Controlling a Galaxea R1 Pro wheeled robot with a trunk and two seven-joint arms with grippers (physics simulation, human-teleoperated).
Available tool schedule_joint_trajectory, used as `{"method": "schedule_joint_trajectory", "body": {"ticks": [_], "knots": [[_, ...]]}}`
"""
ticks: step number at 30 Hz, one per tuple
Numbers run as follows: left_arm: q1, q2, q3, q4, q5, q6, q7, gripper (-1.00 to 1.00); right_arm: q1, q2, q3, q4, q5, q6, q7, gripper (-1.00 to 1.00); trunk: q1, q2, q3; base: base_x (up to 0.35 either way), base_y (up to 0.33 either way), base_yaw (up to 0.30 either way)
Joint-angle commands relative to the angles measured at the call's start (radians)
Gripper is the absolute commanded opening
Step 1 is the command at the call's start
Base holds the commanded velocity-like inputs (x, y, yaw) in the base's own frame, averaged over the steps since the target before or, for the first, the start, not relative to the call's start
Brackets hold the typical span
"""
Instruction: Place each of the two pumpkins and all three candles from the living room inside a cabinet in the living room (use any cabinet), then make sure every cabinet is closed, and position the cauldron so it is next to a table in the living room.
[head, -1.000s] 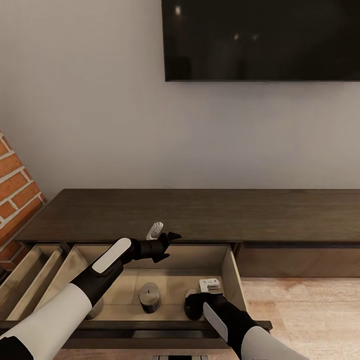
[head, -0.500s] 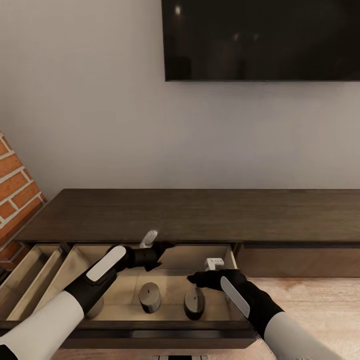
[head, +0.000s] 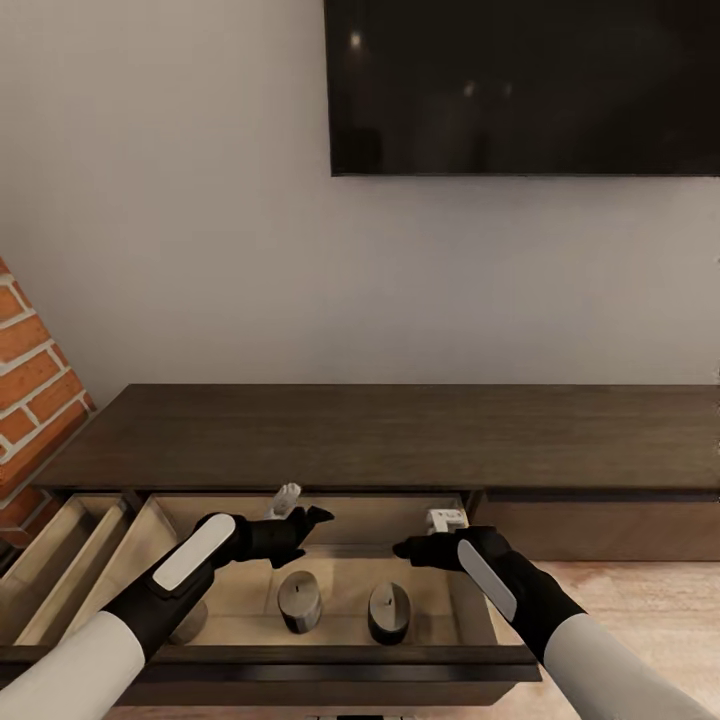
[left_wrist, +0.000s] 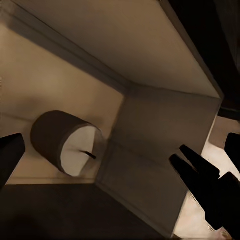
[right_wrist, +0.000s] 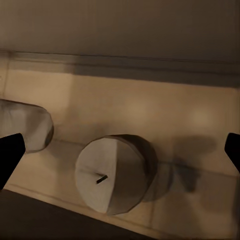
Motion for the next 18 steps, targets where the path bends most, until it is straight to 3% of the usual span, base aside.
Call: {"method": "schedule_joint_trajectory", "body": {"ticks": [1, 8, 9, 10, 18], "knots": [[0.006, 0.006, 0.000, -0.006, 0.000, 0.000, 0.002, 1.00, 0.000, 0.001, 0.001, 0.000, 0.000, 0.000, 0.000, 1.00, 0.000, 0.000, 0.004, 0.000, 0.000, 0.000], [0.021, 0.028, -0.014, -0.045, 0.000, 0.022, 0.037, 1.00, 0.000, 0.000, 0.002, 0.000, -0.001, 0.001, -0.001, 1.00, -0.027, 0.048, 0.026, 0.000, 0.000, 0.000], [0.021, 0.028, -0.016, -0.050, 0.000, 0.037, 0.101, 1.00, 0.000, 0.000, 0.002, 0.000, -0.001, 0.001, -0.001, 1.00, -0.030, 0.055, 0.029, 0.000, 0.000, 0.000], [0.021, 0.028, -0.018, -0.051, 0.000, 0.044, 0.116, 1.00, 0.000, 0.000, 0.002, 0.000, -0.001, 0.001, -0.001, 1.00, -0.034, 0.062, 0.032, 0.000, 0.000, 0.000], [0.021, 0.027, -0.023, -0.057, 0.000, 0.057, 0.146, 1.00, 0.000, -0.001, 0.002, 0.011, -0.001, 0.002, -0.001, 1.00, -0.065, 0.118, 0.057, 0.000, 0.000, 0.000]]}}
